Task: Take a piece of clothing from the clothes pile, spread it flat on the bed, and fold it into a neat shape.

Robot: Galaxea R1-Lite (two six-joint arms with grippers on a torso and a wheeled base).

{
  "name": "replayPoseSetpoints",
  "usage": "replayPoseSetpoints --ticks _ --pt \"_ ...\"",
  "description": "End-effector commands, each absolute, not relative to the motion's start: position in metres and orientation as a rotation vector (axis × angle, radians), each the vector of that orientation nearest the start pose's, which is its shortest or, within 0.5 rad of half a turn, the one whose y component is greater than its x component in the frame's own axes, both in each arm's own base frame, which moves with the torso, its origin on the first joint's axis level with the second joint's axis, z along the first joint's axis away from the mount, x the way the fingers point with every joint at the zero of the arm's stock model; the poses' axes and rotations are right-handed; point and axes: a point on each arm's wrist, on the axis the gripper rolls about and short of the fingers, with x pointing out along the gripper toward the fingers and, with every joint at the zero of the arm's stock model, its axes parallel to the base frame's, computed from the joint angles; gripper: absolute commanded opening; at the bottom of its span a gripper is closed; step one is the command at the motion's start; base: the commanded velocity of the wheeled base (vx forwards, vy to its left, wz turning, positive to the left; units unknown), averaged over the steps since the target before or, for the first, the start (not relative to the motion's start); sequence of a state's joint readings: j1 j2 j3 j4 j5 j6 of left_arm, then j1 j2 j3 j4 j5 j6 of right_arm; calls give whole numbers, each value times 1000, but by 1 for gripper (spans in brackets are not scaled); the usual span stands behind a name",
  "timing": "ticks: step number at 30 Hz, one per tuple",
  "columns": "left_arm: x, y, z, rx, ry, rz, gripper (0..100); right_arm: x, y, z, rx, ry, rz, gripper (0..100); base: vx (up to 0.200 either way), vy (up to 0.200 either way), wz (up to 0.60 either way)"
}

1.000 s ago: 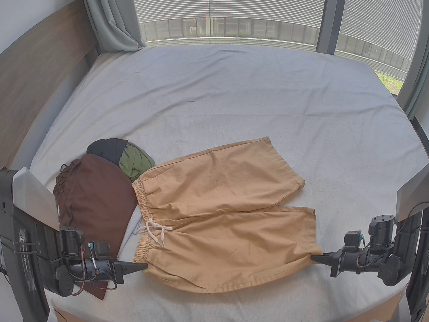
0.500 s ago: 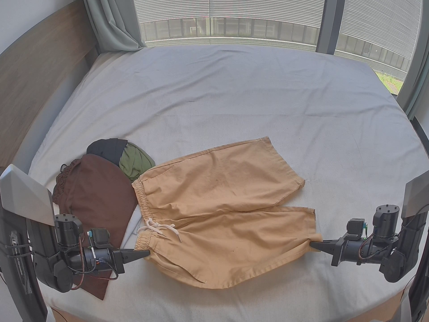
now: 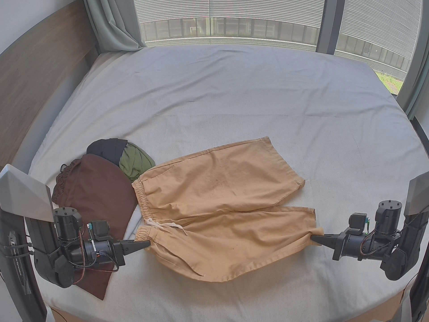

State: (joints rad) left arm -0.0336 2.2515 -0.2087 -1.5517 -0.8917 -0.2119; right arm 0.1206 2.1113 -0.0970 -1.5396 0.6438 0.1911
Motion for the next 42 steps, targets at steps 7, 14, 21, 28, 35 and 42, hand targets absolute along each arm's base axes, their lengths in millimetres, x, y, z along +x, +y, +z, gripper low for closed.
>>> replayPoseSetpoints --ticks 7,14,21,28,35,42 --pt "266 -27 16 -455 521 -851 0 229 49 38 430 538 709 0 0 0 0" --pt "268 -27 26 -521 517 -841 0 228 52 48 515 536 706 0 0 0 0" --pt "271 -27 31 -553 513 -831 0 227 54 59 552 523 718 0 0 0 0" --pt "276 -25 34 -546 487 -823 0 231 56 74 583 507 721 0 0 0 0" --pt "278 -24 34 -544 482 -820 0 233 56 78 578 479 727 0 0 0 0" --pt "283 -24 36 -566 474 -798 0 232 56 83 568 443 738 0 0 0 0"
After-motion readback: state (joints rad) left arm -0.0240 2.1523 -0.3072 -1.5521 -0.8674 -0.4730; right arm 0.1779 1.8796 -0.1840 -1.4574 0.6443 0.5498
